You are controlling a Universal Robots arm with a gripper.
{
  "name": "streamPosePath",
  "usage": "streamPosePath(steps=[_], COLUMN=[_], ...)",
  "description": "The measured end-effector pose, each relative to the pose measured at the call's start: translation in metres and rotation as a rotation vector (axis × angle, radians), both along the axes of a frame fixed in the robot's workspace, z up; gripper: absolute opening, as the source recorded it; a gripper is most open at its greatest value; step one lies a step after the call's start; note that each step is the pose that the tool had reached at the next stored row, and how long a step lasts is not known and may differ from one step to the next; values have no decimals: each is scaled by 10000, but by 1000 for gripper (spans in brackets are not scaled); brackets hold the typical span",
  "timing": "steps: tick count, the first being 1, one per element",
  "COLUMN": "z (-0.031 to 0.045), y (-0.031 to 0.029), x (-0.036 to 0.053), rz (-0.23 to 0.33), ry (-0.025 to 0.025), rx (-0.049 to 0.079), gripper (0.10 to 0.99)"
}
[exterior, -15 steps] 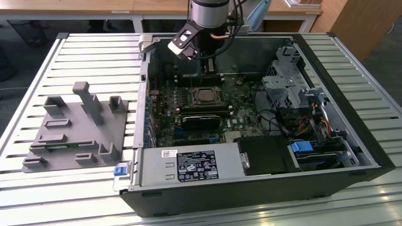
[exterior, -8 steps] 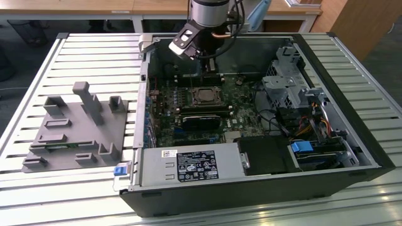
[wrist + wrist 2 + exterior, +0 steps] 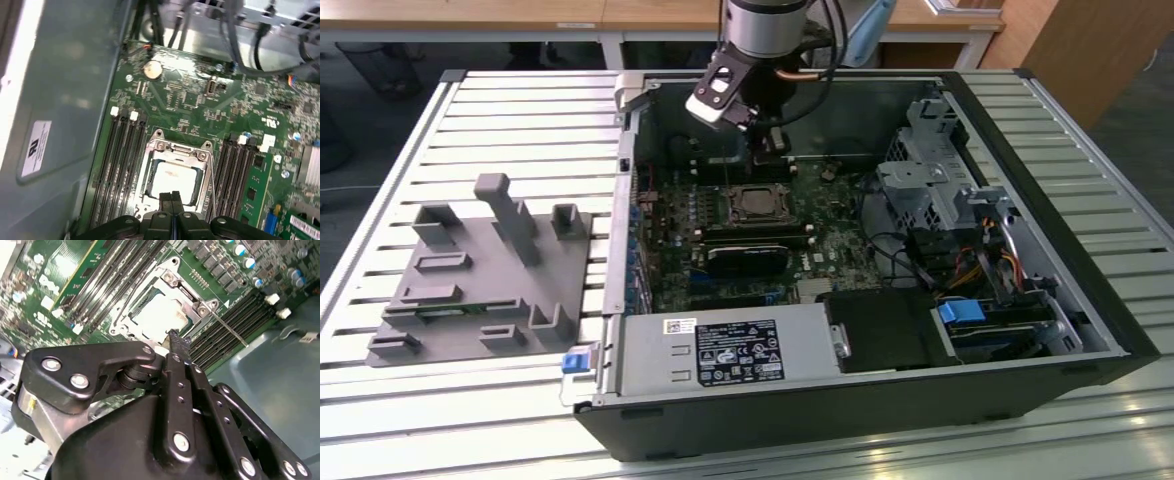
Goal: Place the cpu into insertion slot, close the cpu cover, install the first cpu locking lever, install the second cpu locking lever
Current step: 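Install the first cpu locking lever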
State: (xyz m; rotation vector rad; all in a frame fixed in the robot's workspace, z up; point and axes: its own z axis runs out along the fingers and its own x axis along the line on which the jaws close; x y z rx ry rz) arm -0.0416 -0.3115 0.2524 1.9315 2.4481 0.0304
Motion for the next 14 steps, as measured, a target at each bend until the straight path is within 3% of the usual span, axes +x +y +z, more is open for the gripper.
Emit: streamPosePath(steps=[14], z=[-1], y=[0], x=[0], rz=[2488], ry=[0], rx=[0], gripper=[122])
